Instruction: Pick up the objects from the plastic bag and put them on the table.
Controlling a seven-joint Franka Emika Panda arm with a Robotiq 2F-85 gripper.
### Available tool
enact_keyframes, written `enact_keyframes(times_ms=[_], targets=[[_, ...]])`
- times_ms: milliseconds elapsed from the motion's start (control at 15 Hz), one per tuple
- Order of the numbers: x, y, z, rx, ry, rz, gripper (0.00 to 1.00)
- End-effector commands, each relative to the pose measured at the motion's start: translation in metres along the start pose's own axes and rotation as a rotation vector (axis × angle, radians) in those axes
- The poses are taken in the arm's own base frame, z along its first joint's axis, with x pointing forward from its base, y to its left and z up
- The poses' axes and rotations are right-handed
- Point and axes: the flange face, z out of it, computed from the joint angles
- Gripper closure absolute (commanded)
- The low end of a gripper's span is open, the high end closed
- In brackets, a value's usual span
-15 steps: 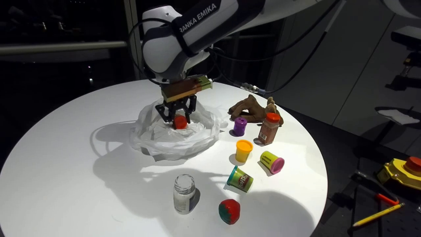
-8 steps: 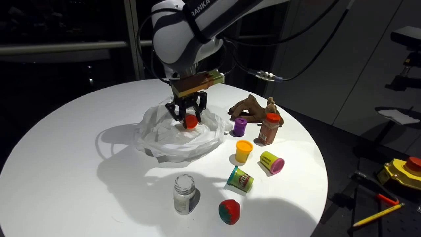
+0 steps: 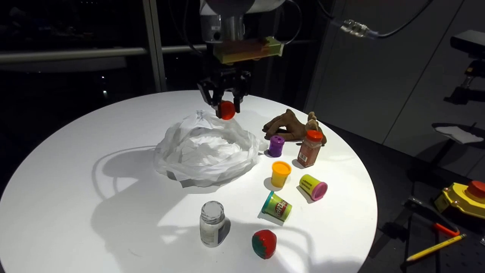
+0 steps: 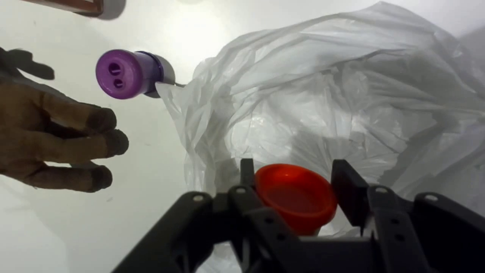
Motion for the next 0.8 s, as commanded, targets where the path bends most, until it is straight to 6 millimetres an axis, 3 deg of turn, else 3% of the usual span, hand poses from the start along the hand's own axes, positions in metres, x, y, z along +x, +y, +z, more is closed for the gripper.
enact_keyframes(times_ms=[0,200,400,733], targets=[[-0.063,0.011,-0.037,0.096,-0.068,-0.087,0.71],[-0.117,0.005,-0.035,0.178,-0.197,-0.164,0.71],[-0.151,-0.008,-0.013,0.242,-0.367,-0.209,0.71],[-0.171,-0.034,0.021,0.339,-0.644,-0.262,0.71]])
